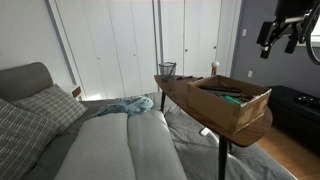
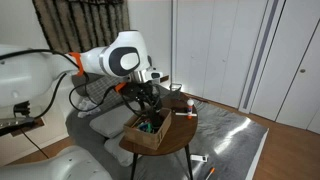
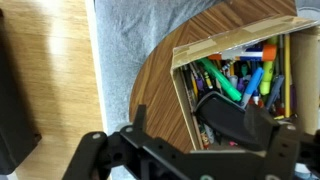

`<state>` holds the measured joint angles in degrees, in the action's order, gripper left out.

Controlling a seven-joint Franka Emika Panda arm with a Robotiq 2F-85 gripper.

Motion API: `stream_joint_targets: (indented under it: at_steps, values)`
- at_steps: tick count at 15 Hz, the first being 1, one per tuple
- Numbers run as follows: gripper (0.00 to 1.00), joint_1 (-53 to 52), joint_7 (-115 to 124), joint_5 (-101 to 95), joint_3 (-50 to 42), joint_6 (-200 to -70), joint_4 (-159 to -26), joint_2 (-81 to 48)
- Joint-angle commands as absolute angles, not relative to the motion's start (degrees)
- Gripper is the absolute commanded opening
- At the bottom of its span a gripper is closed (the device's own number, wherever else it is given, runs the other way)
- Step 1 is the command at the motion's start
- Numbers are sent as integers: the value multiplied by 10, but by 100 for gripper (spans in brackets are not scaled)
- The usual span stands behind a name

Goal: Put one blue pen from the box in the grey basket.

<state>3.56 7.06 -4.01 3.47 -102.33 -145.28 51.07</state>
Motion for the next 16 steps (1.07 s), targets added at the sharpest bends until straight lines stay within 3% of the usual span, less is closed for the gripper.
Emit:
stream_joint_targets:
  at_steps: [1,13,16]
  values:
    - [100,31,73,-43,32,-1021,-1450,510]
    - [100,31,73,-43,32,-1021,-1450,510]
    - [100,9,85,8,30,-1094,-1471,469]
